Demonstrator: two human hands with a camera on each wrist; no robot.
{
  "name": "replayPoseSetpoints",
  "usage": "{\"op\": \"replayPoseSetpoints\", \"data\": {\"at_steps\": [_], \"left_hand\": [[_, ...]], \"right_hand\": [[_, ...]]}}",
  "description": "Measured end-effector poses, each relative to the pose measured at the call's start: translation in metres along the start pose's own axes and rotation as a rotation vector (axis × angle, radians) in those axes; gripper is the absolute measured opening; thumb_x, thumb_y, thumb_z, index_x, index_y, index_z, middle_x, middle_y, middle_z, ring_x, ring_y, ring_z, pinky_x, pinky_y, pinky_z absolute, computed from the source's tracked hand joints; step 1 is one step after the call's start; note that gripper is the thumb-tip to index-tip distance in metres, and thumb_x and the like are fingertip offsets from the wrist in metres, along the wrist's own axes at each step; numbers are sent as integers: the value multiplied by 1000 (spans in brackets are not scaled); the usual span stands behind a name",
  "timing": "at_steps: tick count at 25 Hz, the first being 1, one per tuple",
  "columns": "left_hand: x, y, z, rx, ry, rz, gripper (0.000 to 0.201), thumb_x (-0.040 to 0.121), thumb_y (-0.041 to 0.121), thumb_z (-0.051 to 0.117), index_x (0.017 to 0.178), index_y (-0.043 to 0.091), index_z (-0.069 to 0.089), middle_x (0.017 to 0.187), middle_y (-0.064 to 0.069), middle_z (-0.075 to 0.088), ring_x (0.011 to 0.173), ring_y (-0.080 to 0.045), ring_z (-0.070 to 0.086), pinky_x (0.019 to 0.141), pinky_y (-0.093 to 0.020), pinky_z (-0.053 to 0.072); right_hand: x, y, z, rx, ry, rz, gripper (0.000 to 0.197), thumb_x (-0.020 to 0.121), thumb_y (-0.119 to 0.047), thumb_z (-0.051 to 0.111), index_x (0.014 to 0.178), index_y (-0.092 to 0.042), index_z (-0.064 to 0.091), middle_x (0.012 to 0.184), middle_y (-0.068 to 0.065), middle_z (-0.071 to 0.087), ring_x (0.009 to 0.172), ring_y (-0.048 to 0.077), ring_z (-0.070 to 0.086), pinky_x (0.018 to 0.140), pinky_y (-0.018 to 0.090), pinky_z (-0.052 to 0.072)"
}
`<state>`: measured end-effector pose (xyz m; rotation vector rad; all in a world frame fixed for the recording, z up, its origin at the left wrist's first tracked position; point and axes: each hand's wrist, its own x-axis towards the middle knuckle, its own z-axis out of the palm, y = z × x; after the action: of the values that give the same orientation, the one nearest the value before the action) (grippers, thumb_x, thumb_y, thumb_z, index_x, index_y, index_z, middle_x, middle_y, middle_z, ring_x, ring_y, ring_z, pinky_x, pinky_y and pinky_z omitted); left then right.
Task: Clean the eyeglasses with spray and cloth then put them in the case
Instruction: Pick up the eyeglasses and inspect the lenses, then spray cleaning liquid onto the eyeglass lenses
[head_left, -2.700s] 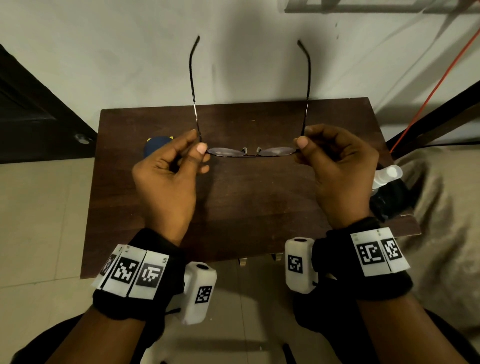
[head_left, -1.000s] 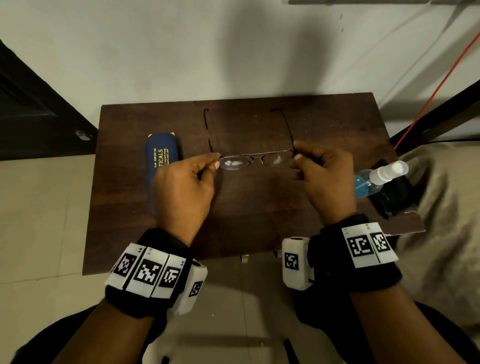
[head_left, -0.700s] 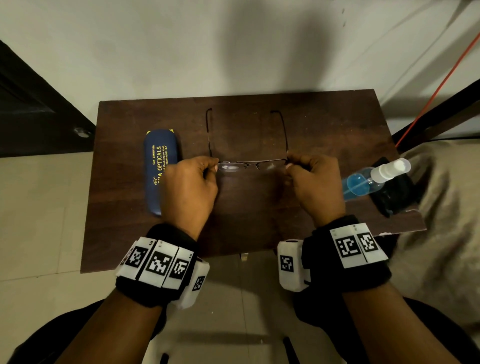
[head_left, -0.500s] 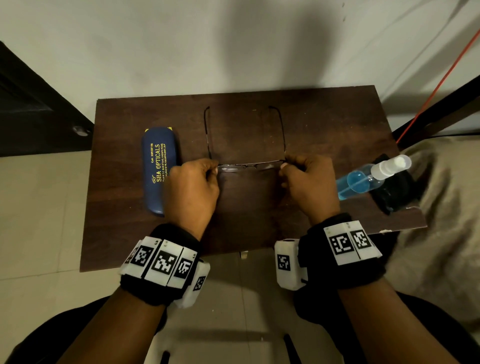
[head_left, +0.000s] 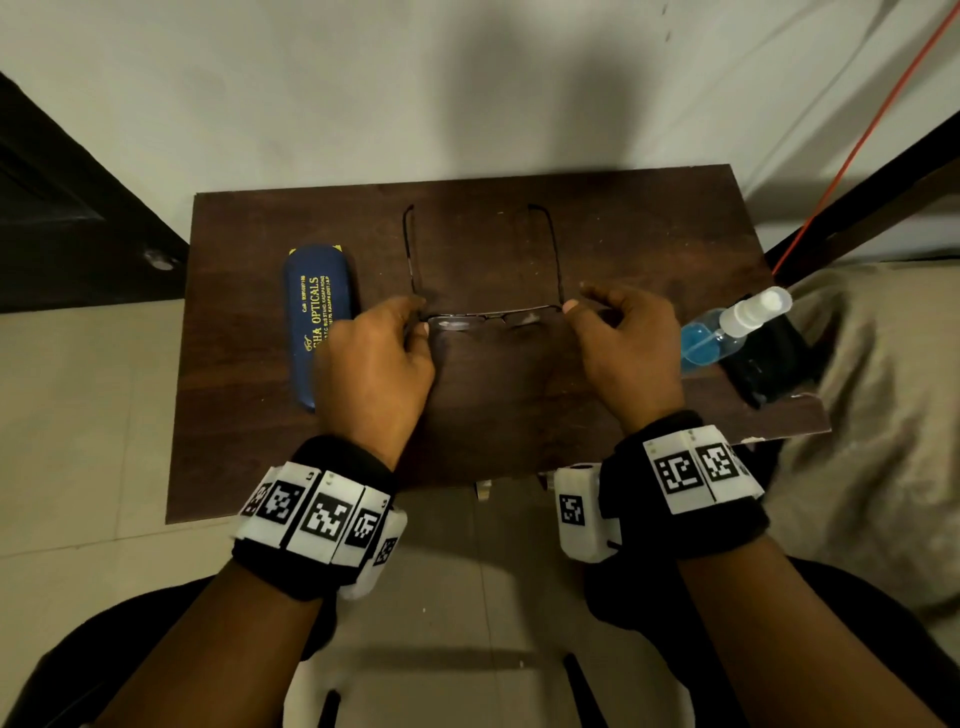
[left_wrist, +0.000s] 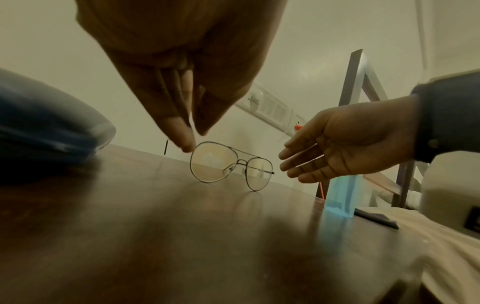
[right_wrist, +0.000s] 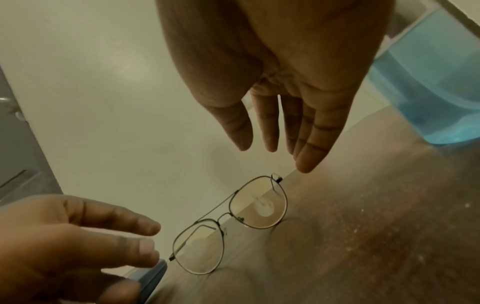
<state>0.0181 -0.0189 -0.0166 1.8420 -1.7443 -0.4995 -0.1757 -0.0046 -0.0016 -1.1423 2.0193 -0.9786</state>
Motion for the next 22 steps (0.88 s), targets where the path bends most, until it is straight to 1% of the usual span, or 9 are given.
{"op": "replayPoseSetpoints", "data": {"at_steps": [2, 4, 6, 9, 13, 16, 18, 19, 22], "left_hand": [[-10, 7, -7, 43, 11, 44, 24, 86, 27, 61, 109, 27, 69, 92, -4, 75, 86, -29, 69, 69, -38, 54], [-22, 15, -9, -2, -8, 131, 22, 87, 25, 59, 107, 23, 69, 95, -4, 74, 84, -29, 69, 69, -41, 55], [-34, 25, -7, -46, -54, 204, 25, 87, 24, 58, 109, 20, 68, 104, -3, 72, 91, -27, 68, 73, -42, 55], [-45, 42, -1, -72, -137, 249, 31, 86, 27, 55, 114, 21, 65, 112, -2, 69, 101, -26, 65, 82, -42, 54], [-57, 76, 7, -102, -223, 260, 34, 90, 28, 58, 123, 21, 60, 120, 0, 66, 104, -20, 62, 88, -35, 49], [-58, 98, 23, -131, -304, 267, 38, 91, 32, 58, 127, 21, 56, 125, 0, 62, 113, -14, 58, 91, -28, 45], [-56, 112, 38, -134, -364, 283, 43, 90, 34, 61, 130, 21, 52, 129, -1, 59, 117, -14, 55, 92, -23, 40], [-55, 119, 46, -141, -400, 283, 47, 89, 34, 62, 133, 20, 50, 132, -2, 57, 119, -14, 53, 93, -22, 37], [-51, 138, 69, -170, -486, 248, 59, 86, 31, 67, 138, 17, 44, 137, -6, 53, 124, -19, 50, 97, -25, 36]], "right_hand": [[-10, -2, -2, -20, -12, -26, 34, 89, -24, 61, 121, -13, 61, 119, 3, 64, 107, 11, 58, 96, 32, 49], [-21, -4, -6, -57, -25, -67, 32, 89, -24, 61, 119, -15, 61, 120, 1, 62, 108, 10, 56, 97, 32, 47], [-34, -8, -12, -85, -28, -128, 30, 89, -23, 61, 117, -14, 62, 120, 1, 61, 109, 10, 55, 97, 33, 47], [-50, -14, -23, -103, 9, -215, 25, 88, -19, 62, 112, -11, 65, 113, 3, 64, 102, 11, 58, 92, 30, 50], [-61, -17, -60, -51, 139, -247, 17, 88, -15, 63, 104, -11, 68, 104, 2, 68, 93, 6, 60, 85, 20, 50], [-55, -12, -88, 14, 268, -261, 13, 86, -12, 65, 98, -11, 70, 95, -1, 69, 88, 5, 63, 81, 24, 54], [-46, -7, -105, 49, 327, -244, 12, 85, -12, 66, 96, -12, 71, 93, -1, 70, 85, 6, 65, 79, 25, 56], [-41, -3, -112, 75, 344, -228, 11, 84, -12, 67, 94, -12, 71, 91, -1, 70, 84, 6, 65, 78, 23, 56], [-29, 5, -127, 70, 389, -228, 12, 83, -8, 68, 93, -13, 71, 90, 0, 71, 80, 3, 63, 74, 4, 46]]}}
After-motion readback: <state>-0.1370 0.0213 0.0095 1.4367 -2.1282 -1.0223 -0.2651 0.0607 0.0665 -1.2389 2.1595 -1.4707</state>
